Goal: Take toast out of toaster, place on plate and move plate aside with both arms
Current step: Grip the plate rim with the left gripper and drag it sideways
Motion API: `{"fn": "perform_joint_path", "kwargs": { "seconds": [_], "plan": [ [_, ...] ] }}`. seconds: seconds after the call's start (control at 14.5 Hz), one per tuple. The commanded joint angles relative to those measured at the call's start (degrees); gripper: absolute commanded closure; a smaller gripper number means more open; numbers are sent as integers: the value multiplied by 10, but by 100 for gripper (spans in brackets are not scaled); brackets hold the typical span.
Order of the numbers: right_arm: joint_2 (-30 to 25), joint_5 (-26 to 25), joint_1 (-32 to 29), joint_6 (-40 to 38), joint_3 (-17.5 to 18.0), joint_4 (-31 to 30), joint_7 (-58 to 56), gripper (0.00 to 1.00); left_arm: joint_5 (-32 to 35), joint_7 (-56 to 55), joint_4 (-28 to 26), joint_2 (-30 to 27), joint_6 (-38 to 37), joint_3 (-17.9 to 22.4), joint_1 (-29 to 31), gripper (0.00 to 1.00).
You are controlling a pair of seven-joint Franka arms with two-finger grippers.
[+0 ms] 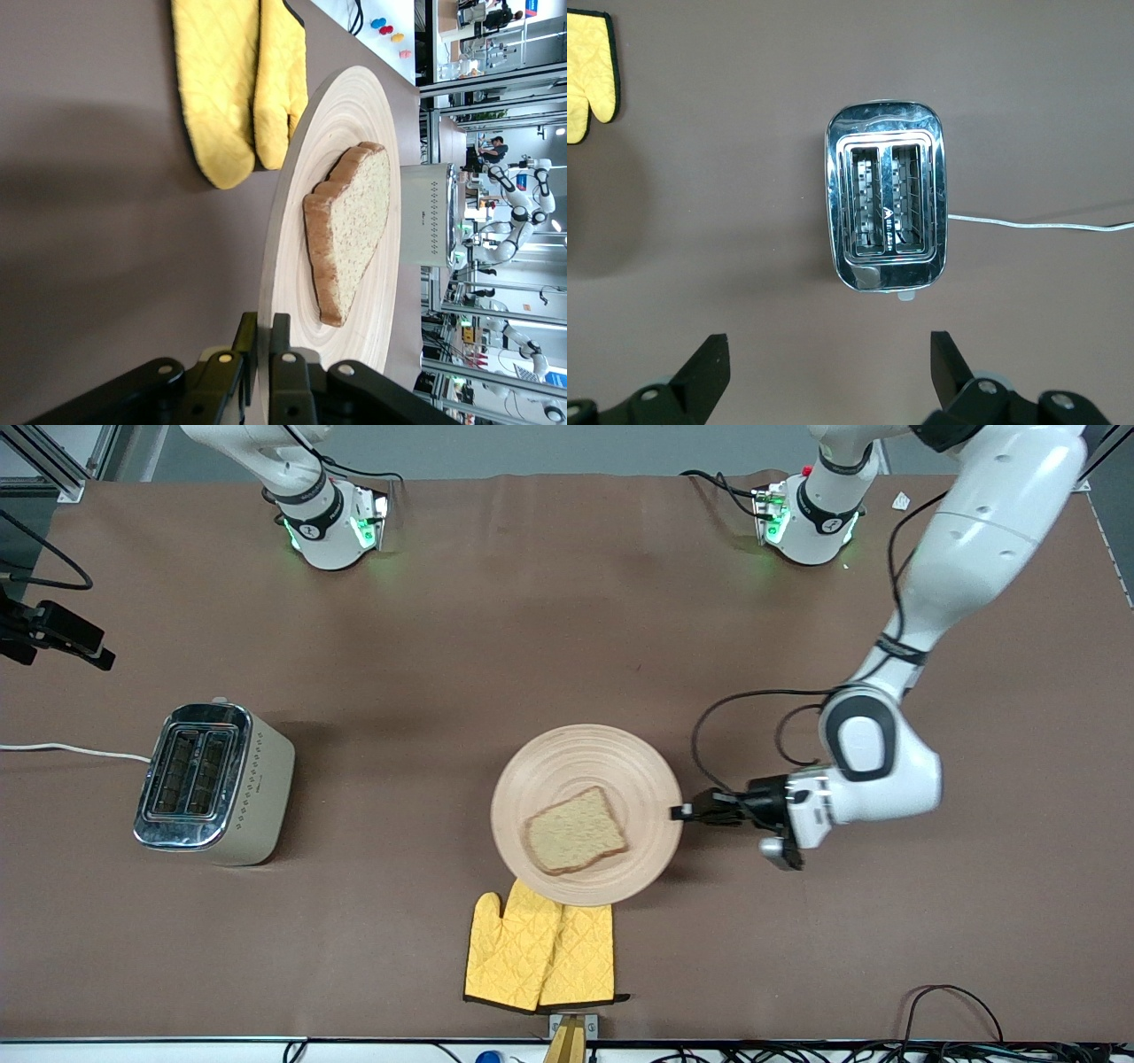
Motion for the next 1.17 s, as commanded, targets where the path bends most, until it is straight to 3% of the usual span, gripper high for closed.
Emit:
{"fn": "perform_joint_path", "kwargs": {
  "seconds": [0.0, 0.21, 0.69, 1.1],
  "plan": [
    [-20, -1, -5, 1, 6, -20, -2, 0, 37, 5, -4, -14, -73, -8, 69, 100],
    [-20, -1, -5, -1, 5, -20, -2, 0, 70, 8, 4, -13, -119, -8, 136, 100],
    [-20, -1, -5, -1, 5, -20, -2, 0, 159, 48, 7, 8, -144, -4, 265, 100],
    [-20, -1, -5, -1, 5, -20, -2, 0, 186, 90, 29, 65, -142, -2, 315, 100]
  ]
}}
